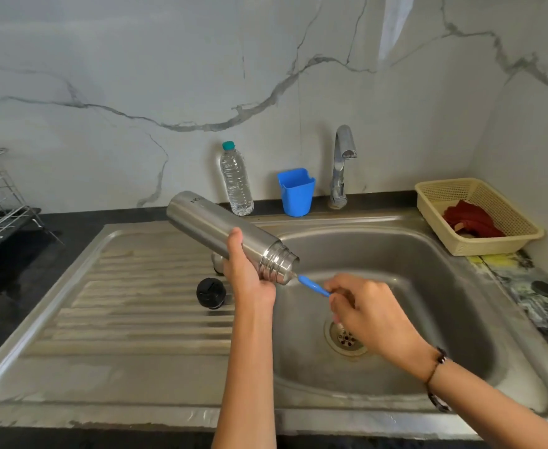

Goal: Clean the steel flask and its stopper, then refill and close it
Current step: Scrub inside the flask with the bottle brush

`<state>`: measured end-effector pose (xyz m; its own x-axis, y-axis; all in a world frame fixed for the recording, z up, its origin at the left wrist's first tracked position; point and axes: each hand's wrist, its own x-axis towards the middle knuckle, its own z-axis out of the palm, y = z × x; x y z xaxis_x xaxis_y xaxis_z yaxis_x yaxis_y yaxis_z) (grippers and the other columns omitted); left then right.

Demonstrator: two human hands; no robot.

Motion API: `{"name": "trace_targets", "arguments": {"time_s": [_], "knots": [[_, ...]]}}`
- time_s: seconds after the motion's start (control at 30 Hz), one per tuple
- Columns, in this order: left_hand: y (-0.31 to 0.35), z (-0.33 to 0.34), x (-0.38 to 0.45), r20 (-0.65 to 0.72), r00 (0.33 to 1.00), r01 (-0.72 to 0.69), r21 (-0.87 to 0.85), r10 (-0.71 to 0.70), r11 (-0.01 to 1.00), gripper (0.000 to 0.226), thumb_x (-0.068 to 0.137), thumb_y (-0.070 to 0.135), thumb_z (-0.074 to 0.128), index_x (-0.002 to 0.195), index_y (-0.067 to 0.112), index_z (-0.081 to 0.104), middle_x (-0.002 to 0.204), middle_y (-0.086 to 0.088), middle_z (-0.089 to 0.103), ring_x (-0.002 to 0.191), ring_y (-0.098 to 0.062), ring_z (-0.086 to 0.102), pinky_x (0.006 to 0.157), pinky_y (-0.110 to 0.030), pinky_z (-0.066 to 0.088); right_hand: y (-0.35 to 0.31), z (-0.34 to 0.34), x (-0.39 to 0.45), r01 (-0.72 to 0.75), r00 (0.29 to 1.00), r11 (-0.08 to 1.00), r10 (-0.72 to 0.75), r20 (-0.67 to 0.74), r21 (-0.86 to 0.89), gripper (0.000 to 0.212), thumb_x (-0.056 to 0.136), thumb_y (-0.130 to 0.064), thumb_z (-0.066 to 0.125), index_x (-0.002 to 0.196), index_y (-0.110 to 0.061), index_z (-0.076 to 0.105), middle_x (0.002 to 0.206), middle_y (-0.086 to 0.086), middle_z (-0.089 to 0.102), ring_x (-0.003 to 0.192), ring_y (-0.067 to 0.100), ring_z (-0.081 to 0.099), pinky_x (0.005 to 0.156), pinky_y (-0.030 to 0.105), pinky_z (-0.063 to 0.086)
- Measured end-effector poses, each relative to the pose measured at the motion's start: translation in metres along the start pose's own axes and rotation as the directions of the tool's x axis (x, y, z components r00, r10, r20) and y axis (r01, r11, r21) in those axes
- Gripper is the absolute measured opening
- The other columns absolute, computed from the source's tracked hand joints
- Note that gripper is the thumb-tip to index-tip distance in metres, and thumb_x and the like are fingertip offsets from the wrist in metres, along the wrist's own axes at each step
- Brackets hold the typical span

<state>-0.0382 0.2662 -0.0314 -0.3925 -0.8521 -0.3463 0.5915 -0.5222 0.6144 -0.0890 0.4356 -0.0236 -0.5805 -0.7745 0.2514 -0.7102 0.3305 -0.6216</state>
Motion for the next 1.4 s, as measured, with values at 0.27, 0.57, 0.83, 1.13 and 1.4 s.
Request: {"name": "trace_targets", "arguments": {"time_s": [0.27,0.57,0.83,1.13,1.4], "knots": [[0.003,-0.005,0.001,-0.037,0.999,-0.026,-0.049,0.024,0.998,0.06,0.076,0.037,0.074,0.128,0.016,0.054,0.119,-0.01,0.066,0.102,-0.026,0.067,0.074,-0.04,0.058,0.003,-0.001,-0.003,0.063,0.997,0.972,-0.069,-0.021,-0.225,0.013,0.079,-0.001,0.056,0.086,-0.011,0.057,0.069,0.0,0.054,0.056,0.037,0.053,0.049,0.042,0.043],[0.012,-0.011,0.001,0.316,0.948,0.037,-0.044,-0.021,0.998,0.058,0.088,0.051,0.049,0.129,0.01,0.053,0.114,-0.01,0.067,0.106,-0.024,0.063,0.089,-0.039,0.051,-0.003,-0.008,0.008,-0.152,0.988,0.902,0.124,0.096,0.404,0.017,0.082,0.006,0.053,0.078,-0.008,0.063,0.056,-0.003,0.056,0.044,0.01,0.04,0.045,0.019,0.034],[0.007,-0.011,0.0,0.218,0.976,0.004,0.002,-0.004,1.0,0.078,0.067,0.042,0.075,0.13,0.002,0.051,0.098,-0.018,0.064,0.08,-0.028,0.067,0.066,-0.037,0.055,-0.008,0.002,0.006,-0.301,0.947,0.819,0.199,0.251,0.489,0.021,0.087,0.0,0.046,0.077,-0.007,0.064,0.05,0.002,0.045,0.036,0.009,0.029,0.036,0.02,0.025],[0.005,-0.021,0.009,-0.065,0.998,0.001,-0.075,-0.006,0.997,0.045,0.082,0.036,0.069,0.117,0.009,0.06,0.111,-0.013,0.068,0.102,-0.03,0.066,0.087,-0.047,0.055,0.004,-0.003,-0.017,0.174,0.984,0.916,-0.178,0.022,-0.362,0.002,0.077,-0.02,0.053,0.077,-0.019,0.053,0.052,-0.001,0.053,0.034,0.03,0.047,0.03,0.028,0.034],[0.02,-0.031,0.016,-0.167,0.985,-0.063,-0.101,0.045,0.993,0.056,0.076,0.037,0.075,0.123,0.013,0.056,0.113,-0.01,0.068,0.092,-0.027,0.07,0.076,-0.045,0.058,0.013,-0.025,-0.022,0.39,0.854,0.681,-0.519,-0.032,-0.62,0.025,0.077,-0.003,0.039,0.066,-0.009,0.061,0.055,0.003,0.045,0.037,0.022,0.039,0.031,0.023,0.023]]}}
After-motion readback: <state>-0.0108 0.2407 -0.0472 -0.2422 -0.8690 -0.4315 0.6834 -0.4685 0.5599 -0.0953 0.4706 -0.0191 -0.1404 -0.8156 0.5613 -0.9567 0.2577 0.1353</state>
